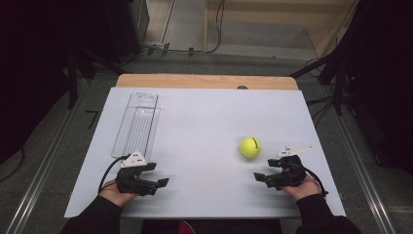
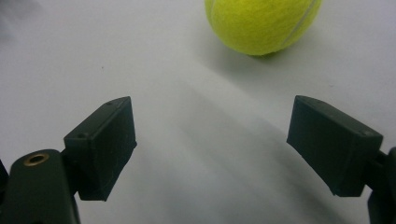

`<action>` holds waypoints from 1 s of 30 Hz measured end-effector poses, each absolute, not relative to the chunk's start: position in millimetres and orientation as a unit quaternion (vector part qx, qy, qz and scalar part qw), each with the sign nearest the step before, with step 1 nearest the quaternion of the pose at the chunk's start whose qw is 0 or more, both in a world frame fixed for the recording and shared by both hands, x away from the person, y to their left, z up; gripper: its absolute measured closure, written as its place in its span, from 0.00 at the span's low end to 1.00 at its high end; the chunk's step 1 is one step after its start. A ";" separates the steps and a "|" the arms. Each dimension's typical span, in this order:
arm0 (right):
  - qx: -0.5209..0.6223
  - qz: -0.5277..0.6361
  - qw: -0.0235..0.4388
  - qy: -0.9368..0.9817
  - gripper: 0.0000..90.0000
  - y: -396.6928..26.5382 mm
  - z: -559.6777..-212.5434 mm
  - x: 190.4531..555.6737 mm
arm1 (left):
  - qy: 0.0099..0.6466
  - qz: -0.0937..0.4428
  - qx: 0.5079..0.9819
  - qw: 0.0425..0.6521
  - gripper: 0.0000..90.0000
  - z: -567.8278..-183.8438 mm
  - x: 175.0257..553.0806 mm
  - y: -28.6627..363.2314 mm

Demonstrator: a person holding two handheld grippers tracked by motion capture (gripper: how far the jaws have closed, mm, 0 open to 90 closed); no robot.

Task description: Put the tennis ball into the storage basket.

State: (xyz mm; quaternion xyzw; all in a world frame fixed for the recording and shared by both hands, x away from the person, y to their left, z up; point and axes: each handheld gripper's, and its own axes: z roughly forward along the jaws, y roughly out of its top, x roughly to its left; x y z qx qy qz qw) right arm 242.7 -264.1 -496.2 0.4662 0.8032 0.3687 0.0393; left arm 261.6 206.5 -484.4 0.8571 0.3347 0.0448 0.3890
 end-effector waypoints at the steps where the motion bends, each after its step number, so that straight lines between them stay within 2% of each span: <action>1: 0.467 0.368 0.038 0.803 0.15 -263.8 -496.3 242.8 | 0.335 0.044 0.856 0.390 0.25 -484.6 261.5 206.3; 18: 0.466 0.367 0.042 0.804 0.15 -259.8 -495.5 244.8 | 0.348 0.029 0.851 0.392 0.25 -484.2 262.4 206.8; 23: 0.462 0.367 0.059 0.805 0.15 -260.0 -494.1 244.4 | 0.349 0.029 0.852 0.388 0.25 -484.9 262.8 206.8; 30: 0.468 0.367 0.050 0.803 0.15 -258.2 -495.7 245.2 | 0.350 0.030 0.853 0.387 0.25 -484.6 262.8 207.1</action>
